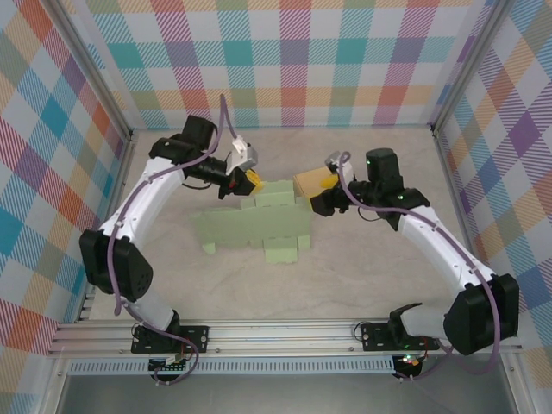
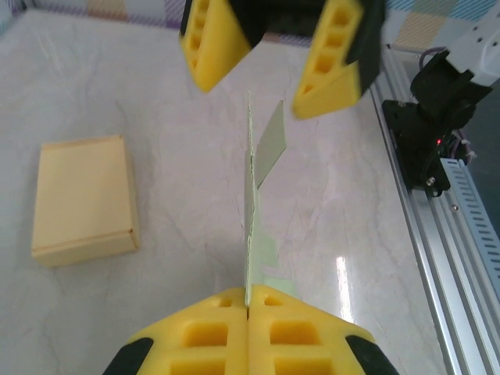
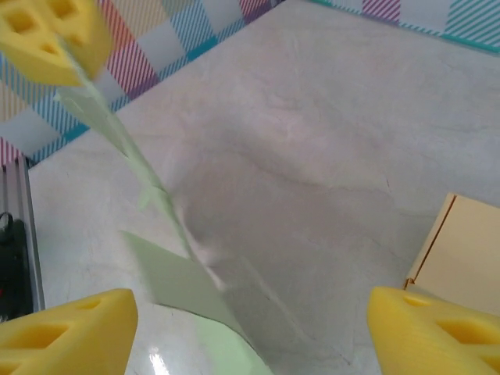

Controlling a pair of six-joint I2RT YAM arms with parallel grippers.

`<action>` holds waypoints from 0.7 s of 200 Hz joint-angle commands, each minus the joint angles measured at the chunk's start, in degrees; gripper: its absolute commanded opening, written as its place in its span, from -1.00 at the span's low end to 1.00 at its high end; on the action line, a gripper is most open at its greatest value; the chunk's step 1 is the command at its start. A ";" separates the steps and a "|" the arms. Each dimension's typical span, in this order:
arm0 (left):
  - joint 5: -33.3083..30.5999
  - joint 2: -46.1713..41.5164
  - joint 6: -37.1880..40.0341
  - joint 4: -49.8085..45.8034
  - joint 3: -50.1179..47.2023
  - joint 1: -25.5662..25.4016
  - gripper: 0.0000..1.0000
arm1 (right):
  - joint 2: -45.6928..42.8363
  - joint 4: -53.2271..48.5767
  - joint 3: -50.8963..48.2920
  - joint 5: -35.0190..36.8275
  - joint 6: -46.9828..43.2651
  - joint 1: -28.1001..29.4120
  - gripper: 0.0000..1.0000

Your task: Fold the paper box

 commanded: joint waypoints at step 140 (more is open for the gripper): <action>3.29 -7.80 -13.89 18.59 -4.34 1.13 -1.00 | 12.92 30.20 -10.99 -17.78 13.65 -1.34 0.05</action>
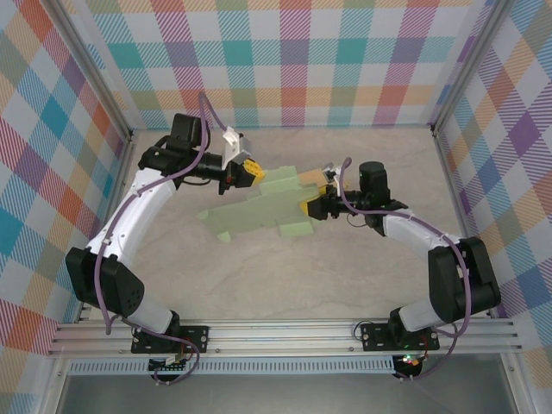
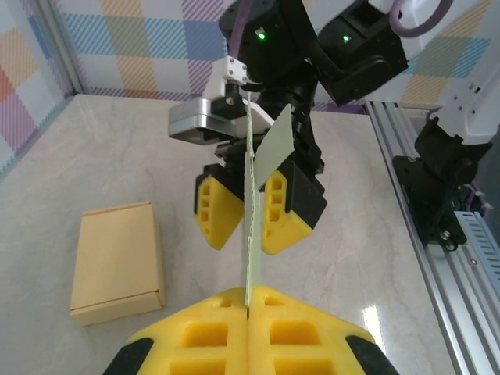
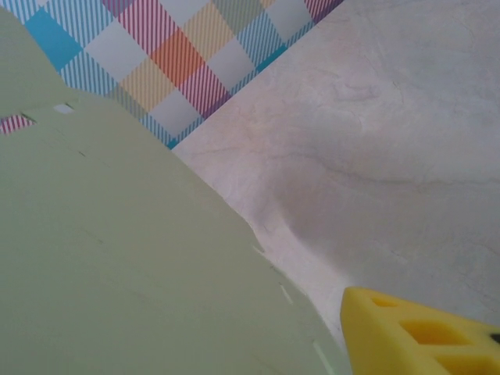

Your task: Fold the paper box

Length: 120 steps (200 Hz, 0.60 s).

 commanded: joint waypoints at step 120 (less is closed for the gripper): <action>-10.66 -8.02 -3.28 2.99 -4.82 1.79 0.36 | -4.55 -47.63 20.80 6.51 -24.66 0.27 -1.00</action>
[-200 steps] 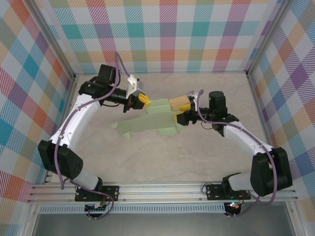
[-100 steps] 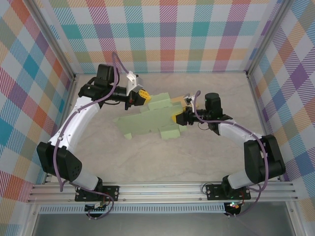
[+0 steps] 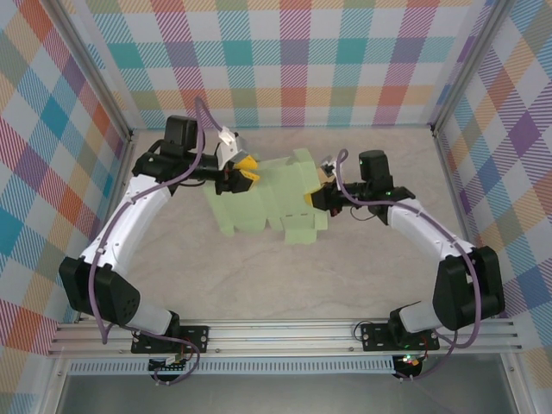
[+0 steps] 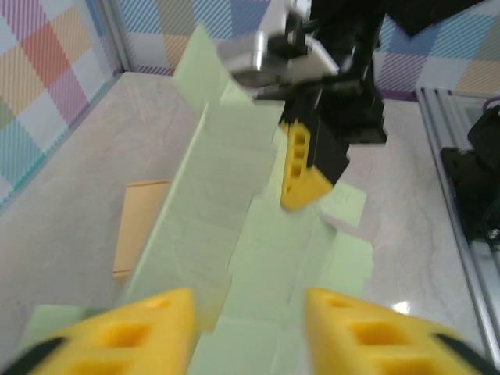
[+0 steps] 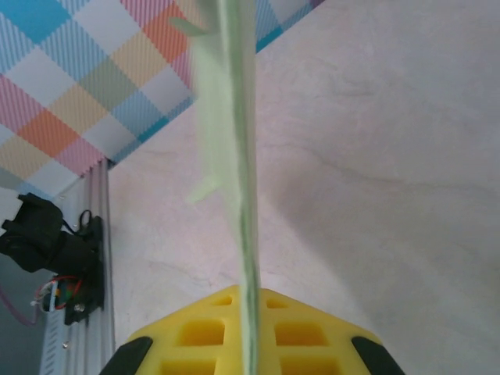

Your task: Fold the paper box

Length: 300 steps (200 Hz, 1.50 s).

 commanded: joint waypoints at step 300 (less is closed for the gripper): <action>-7.10 8.08 10.53 -10.88 13.20 -8.50 -0.72 | 26.58 -74.62 59.75 19.11 -32.86 10.86 -0.95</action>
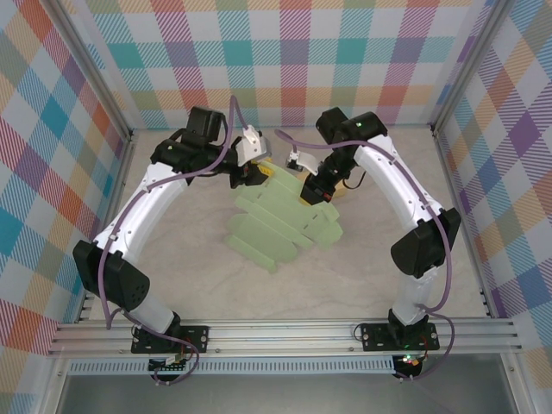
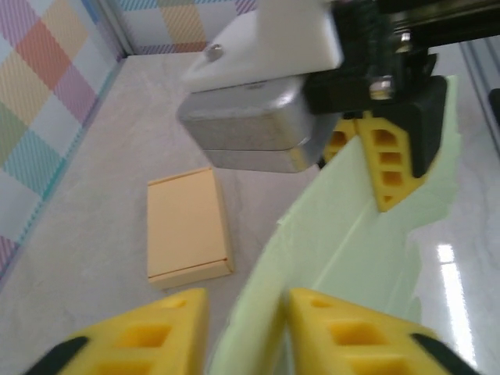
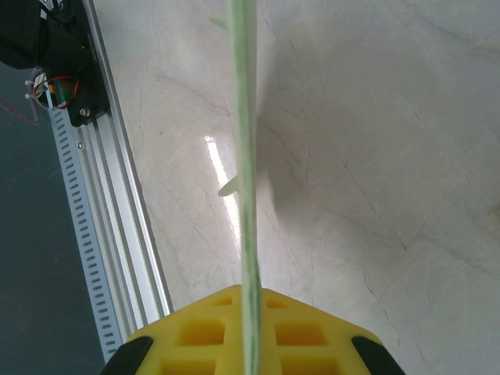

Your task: Fold the paper box

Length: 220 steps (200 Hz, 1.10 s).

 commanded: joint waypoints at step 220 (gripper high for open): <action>-24.00 -17.87 -23.26 68.98 -53.93 -0.07 -0.99 | -27.14 73.71 -54.30 -6.45 54.14 -14.16 0.31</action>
